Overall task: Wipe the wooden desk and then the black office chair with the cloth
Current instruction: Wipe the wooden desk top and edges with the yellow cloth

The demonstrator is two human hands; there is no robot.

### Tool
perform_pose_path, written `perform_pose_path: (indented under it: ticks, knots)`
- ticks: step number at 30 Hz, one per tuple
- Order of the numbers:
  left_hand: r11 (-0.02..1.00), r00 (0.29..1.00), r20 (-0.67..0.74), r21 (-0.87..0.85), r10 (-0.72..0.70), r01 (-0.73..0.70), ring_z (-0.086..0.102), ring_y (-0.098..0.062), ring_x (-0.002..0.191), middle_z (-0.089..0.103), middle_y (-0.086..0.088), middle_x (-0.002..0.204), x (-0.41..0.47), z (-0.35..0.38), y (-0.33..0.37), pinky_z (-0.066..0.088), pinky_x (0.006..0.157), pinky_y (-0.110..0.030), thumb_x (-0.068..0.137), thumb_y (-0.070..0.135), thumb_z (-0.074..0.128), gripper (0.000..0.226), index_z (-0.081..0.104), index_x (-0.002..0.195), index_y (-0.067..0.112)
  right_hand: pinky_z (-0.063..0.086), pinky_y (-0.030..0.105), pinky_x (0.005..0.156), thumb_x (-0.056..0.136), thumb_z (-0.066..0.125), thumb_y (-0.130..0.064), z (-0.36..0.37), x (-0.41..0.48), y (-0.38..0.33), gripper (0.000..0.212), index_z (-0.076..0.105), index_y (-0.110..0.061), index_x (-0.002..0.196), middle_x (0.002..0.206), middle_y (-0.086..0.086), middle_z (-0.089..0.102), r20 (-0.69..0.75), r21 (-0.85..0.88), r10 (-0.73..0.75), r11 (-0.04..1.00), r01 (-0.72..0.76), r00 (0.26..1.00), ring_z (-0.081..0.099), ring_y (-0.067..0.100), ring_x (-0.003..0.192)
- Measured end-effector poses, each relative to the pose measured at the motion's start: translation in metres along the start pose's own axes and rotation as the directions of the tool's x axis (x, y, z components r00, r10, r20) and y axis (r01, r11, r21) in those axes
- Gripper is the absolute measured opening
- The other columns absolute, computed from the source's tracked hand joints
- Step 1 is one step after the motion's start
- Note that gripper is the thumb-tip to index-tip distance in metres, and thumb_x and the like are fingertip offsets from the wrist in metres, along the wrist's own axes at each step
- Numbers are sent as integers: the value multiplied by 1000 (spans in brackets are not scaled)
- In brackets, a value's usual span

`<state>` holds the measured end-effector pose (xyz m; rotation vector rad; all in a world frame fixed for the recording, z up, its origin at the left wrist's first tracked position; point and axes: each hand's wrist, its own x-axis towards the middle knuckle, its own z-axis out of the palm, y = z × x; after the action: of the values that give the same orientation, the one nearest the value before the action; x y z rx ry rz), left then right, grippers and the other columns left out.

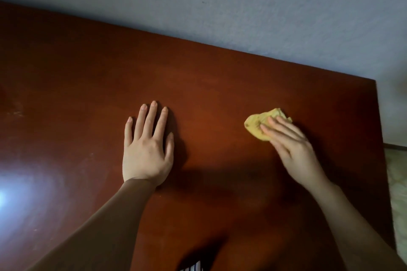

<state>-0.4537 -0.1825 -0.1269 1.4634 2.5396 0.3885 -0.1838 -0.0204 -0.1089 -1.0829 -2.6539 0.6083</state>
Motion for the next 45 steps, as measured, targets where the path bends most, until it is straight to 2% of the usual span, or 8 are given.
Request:
perform_pose_path:
  ticks: [7,14,19,26,32,36,40,45]
  knots:
    - [1000,1000,-4,14,1,-1,11,-21,146,23,-5,156,1,2,-1,5,118,-41,95,38,24,57,31,147,17,28,35,112,93,51,0,-22,79,48,40,53,-8,133,139,13,49,-175,-65,266,958,-281,948,40,31,133]
    - [1000,1000,-1,13,0,0,10,-20,146,23,-5,156,1,2,0,5,118,-42,94,38,23,57,30,147,17,15,24,114,97,48,-13,-2,140,25,42,47,-11,138,148,9,39,-206,-26,442,889,-457,873,30,19,140]
    - [1000,1000,-9,6,-1,1,12,-21,146,24,-6,155,1,2,1,5,118,-42,94,38,24,57,31,147,17,18,27,114,96,49,-13,23,133,-26,41,48,-14,137,147,8,40,-130,-22,282,958,-287,951,31,23,139]
    - [1000,1000,-16,-2,-1,1,13,-21,145,24,-6,155,1,2,1,4,117,-41,94,38,25,57,31,147,18,30,39,112,91,57,-8,53,74,-103,41,57,-18,130,138,4,52,0,61,17,998,-17,1000,40,24,134]
    - [999,1000,-1,-27,18,-18,9,-20,146,22,-5,156,0,0,0,4,118,-42,93,40,26,59,30,148,17,40,41,105,87,64,-8,61,27,-121,36,65,-16,122,130,2,60,68,76,-213,975,208,975,49,21,128]
    - [997,998,26,-61,50,-48,2,-17,146,15,-3,158,-2,-3,-3,-2,118,-40,92,44,25,64,22,150,19,44,40,102,84,68,-7,49,34,-100,40,64,-17,123,131,1,59,171,-24,-420,903,430,891,49,19,127]
    - [985,999,20,-168,41,-37,-2,-13,146,11,0,158,-3,-8,-4,-8,117,-34,89,51,29,71,15,151,18,42,41,105,86,65,-7,39,65,-86,42,60,-19,127,135,2,55,219,-30,-418,900,434,882,46,19,130]
    - [962,997,61,-268,58,-39,-11,-11,145,4,2,159,-9,-18,-9,-15,114,-27,89,44,42,74,12,151,20,31,38,112,95,53,-6,36,128,-81,40,53,-16,133,142,6,47,218,-36,-263,960,277,940,37,21,137]
